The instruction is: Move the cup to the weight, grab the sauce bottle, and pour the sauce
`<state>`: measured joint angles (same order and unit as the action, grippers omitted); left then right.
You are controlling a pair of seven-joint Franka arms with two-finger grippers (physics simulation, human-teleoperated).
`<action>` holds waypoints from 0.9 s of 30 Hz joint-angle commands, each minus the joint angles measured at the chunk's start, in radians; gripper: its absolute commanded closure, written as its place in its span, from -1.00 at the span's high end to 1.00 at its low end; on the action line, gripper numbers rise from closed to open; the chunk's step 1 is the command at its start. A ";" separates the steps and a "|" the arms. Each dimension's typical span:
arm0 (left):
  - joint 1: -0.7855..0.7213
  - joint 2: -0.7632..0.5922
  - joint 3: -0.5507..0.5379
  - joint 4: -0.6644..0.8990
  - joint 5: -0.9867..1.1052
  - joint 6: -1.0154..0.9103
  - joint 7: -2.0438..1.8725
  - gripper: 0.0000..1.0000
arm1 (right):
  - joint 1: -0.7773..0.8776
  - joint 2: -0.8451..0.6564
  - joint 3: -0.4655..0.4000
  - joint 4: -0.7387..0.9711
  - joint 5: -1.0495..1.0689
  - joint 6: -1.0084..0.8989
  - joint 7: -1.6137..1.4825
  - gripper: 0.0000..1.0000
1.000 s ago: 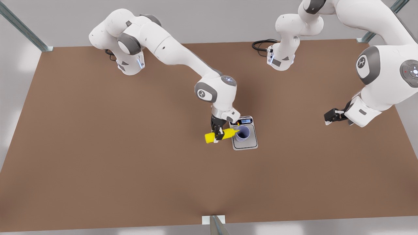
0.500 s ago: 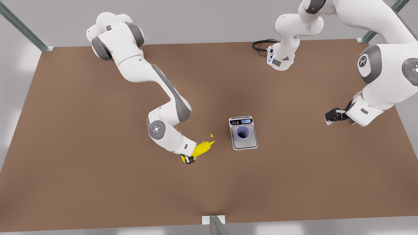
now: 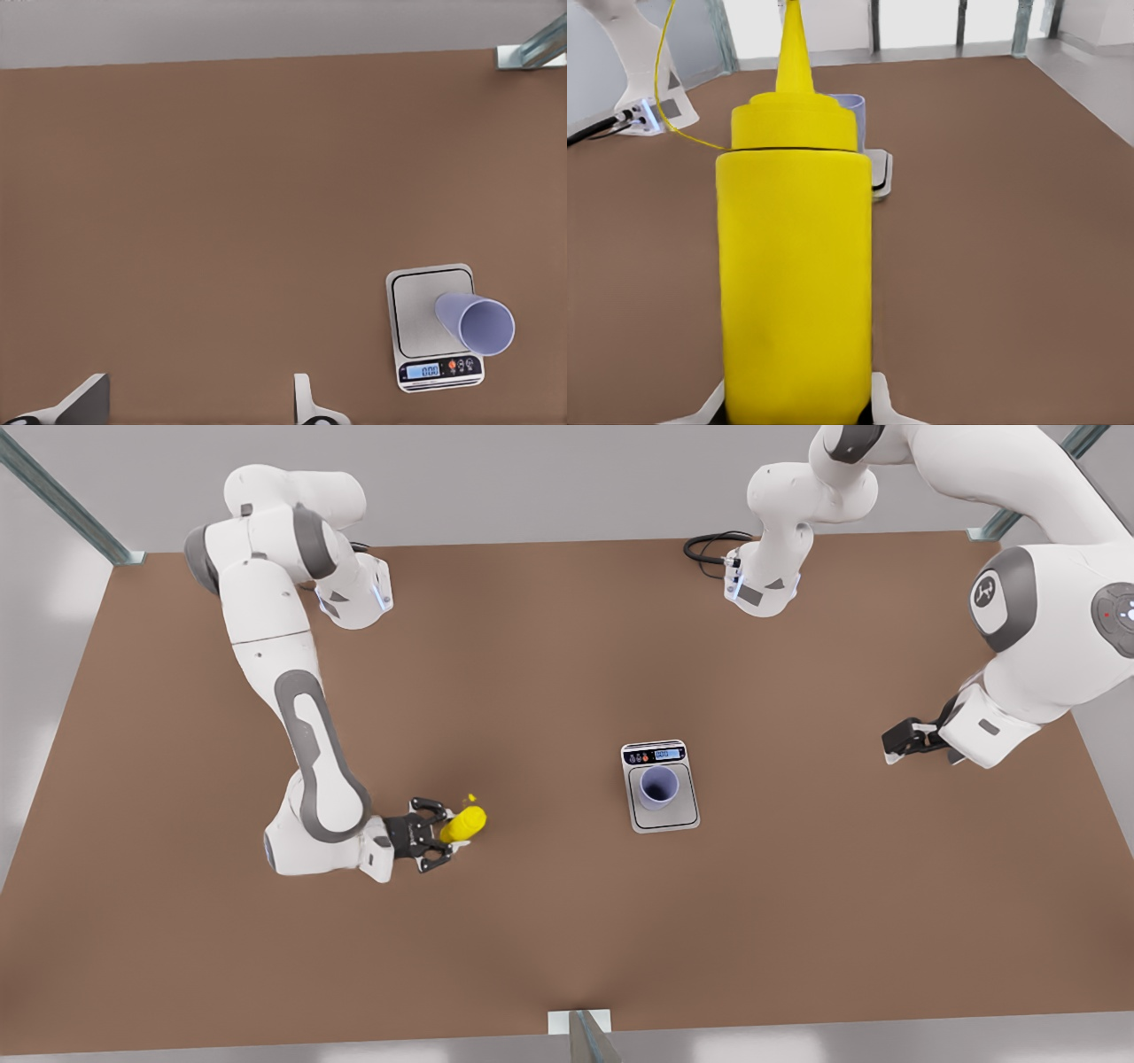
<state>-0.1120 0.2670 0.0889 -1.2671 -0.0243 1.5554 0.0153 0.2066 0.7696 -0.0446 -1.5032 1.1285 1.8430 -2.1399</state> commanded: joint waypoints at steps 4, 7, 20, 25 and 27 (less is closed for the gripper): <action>0.000 0.001 0.000 0.000 0.000 0.002 -0.002 1.00 | -0.027 0.043 0.000 0.000 0.134 -0.109 -0.159 0.21; 0.000 0.001 0.000 0.000 0.001 0.002 0.000 1.00 | -0.064 0.100 0.000 0.001 0.227 -0.175 -0.248 0.21; 0.000 0.003 -0.003 0.009 -0.002 0.012 0.002 1.00 | -0.085 0.229 0.005 0.003 0.401 -0.242 -0.340 0.21; 0.000 0.003 -0.003 0.009 0.001 0.023 0.002 1.00 | -0.078 0.244 0.006 0.004 0.416 -0.223 -0.348 0.21; 0.000 0.001 -0.003 0.009 0.003 0.023 0.002 1.00 | -0.078 0.254 0.006 0.008 0.418 -0.222 -0.351 0.21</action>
<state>-0.1121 0.2685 0.0857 -1.2579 -0.0232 1.5785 0.0169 0.1288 1.0244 -0.0398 -1.4956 1.5458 1.6213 -2.4911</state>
